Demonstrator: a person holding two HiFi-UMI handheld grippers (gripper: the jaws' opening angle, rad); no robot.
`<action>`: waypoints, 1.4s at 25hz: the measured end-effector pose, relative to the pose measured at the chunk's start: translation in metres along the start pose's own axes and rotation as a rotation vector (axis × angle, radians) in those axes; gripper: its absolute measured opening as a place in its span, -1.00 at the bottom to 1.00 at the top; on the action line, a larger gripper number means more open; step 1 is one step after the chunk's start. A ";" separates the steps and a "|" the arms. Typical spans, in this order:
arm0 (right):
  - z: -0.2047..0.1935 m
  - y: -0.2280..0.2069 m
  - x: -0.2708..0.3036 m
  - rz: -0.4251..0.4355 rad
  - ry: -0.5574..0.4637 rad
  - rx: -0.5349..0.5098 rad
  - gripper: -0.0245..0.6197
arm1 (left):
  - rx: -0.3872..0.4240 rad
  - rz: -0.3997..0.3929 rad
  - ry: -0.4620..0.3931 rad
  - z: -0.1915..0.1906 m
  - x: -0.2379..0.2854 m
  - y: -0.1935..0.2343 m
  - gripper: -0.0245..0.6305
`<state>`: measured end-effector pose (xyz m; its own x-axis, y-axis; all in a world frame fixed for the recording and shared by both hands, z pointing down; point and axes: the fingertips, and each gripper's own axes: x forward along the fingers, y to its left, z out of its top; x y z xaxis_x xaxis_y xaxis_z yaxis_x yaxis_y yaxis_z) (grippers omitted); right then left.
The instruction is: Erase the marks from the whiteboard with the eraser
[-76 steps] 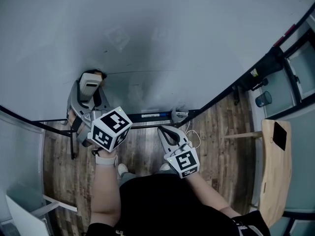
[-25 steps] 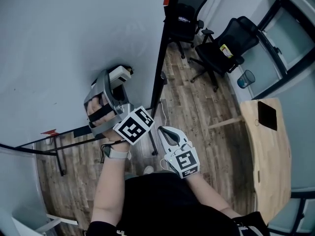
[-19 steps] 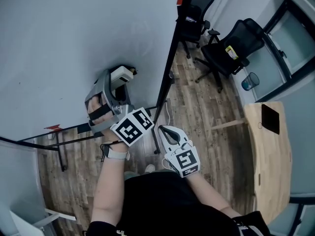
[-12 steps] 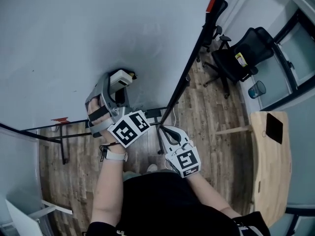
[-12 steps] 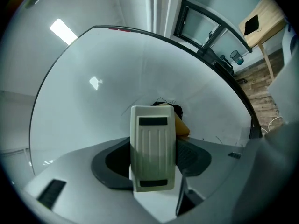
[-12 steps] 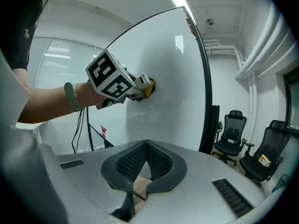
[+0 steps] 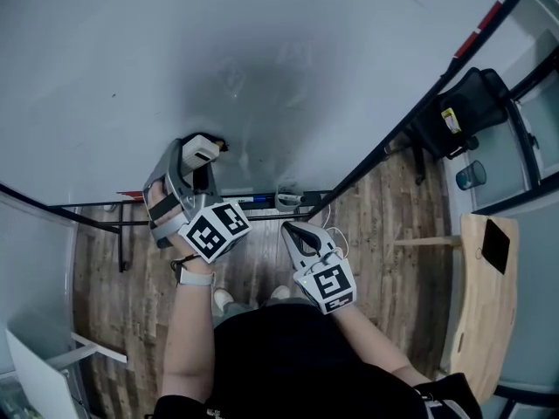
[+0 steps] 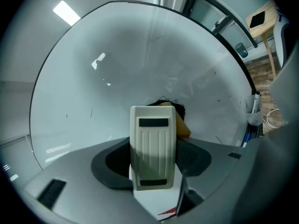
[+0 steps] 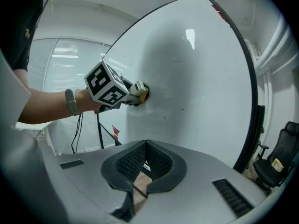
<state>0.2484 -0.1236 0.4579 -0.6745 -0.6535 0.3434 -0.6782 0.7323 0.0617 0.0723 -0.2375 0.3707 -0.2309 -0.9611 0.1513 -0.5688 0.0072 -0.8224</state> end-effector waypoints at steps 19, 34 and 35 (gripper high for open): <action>0.020 0.061 0.050 -0.011 0.029 -0.031 -0.84 | -0.201 -0.038 0.061 -0.103 0.014 0.031 -0.11; 0.032 0.086 0.056 0.058 -0.030 -0.002 -0.84 | -0.572 -0.402 -0.027 -0.160 -0.055 -0.032 -0.11; 0.033 0.089 0.057 0.068 -0.033 -0.004 -0.84 | -0.610 -0.416 -0.042 -0.160 -0.063 -0.029 -0.11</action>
<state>0.1399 -0.1018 0.4516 -0.7279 -0.6085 0.3160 -0.6298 0.7756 0.0427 -0.0232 -0.1335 0.4725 0.1227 -0.9274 0.3533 -0.9432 -0.2197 -0.2491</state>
